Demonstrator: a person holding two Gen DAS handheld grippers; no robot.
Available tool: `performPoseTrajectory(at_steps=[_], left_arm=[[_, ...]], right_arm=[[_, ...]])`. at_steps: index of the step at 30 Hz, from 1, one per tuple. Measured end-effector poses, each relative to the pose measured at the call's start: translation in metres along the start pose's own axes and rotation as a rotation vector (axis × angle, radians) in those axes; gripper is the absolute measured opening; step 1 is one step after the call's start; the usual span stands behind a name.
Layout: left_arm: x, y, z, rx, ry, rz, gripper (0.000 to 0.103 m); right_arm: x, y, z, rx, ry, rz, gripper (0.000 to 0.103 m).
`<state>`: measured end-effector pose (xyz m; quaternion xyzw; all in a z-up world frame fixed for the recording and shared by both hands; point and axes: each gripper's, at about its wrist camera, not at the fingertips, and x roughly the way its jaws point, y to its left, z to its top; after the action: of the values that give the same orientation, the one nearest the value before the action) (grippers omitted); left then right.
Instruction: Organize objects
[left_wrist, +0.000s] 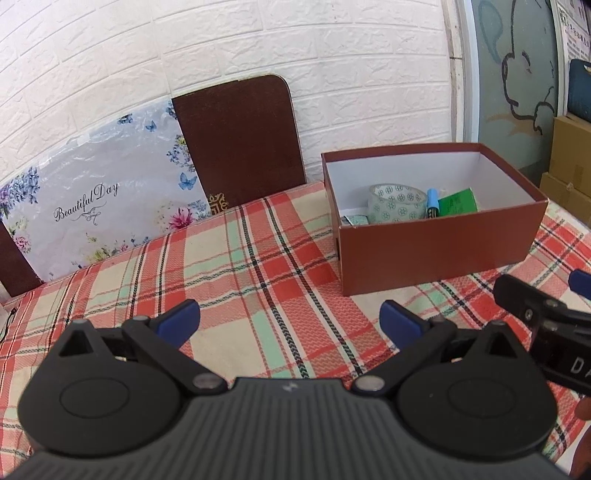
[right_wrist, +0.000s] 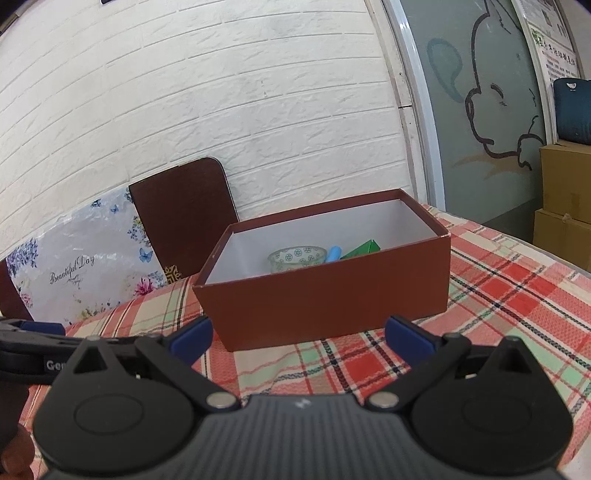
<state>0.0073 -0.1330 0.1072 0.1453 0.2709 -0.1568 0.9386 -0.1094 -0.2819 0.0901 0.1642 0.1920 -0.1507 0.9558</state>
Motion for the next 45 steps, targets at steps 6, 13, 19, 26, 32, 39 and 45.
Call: performPoseTrajectory(at_steps=[6,13,19,26,32,39,45], left_arm=[[-0.007,0.001,0.004,-0.020,-0.025,0.014,0.103],[-0.013,0.000,0.008,-0.011,-0.068,0.114,0.103],[-0.016,-0.002,0.008,0.011,-0.081,0.165,0.103],[-0.018,-0.005,0.006,0.010,-0.044,0.112,0.103],[-0.014,-0.002,0.006,-0.009,-0.004,0.091,0.103],[-0.012,0.001,0.006,-0.012,0.008,0.080,0.103],[-0.014,0.003,0.006,-0.021,0.002,0.033,0.103]], right_arm=[[-0.003,0.000,0.000,-0.001,-0.014,-0.007,0.103],[-0.006,-0.004,0.000,0.011,-0.030,-0.016,0.103],[-0.006,-0.004,-0.001,0.014,-0.028,-0.016,0.103],[-0.008,-0.006,-0.001,0.010,-0.041,-0.024,0.103],[-0.007,-0.006,0.000,0.014,-0.038,-0.028,0.103],[-0.006,-0.004,-0.001,0.002,-0.033,-0.027,0.103],[-0.006,-0.002,0.000,-0.011,-0.032,-0.028,0.103]])
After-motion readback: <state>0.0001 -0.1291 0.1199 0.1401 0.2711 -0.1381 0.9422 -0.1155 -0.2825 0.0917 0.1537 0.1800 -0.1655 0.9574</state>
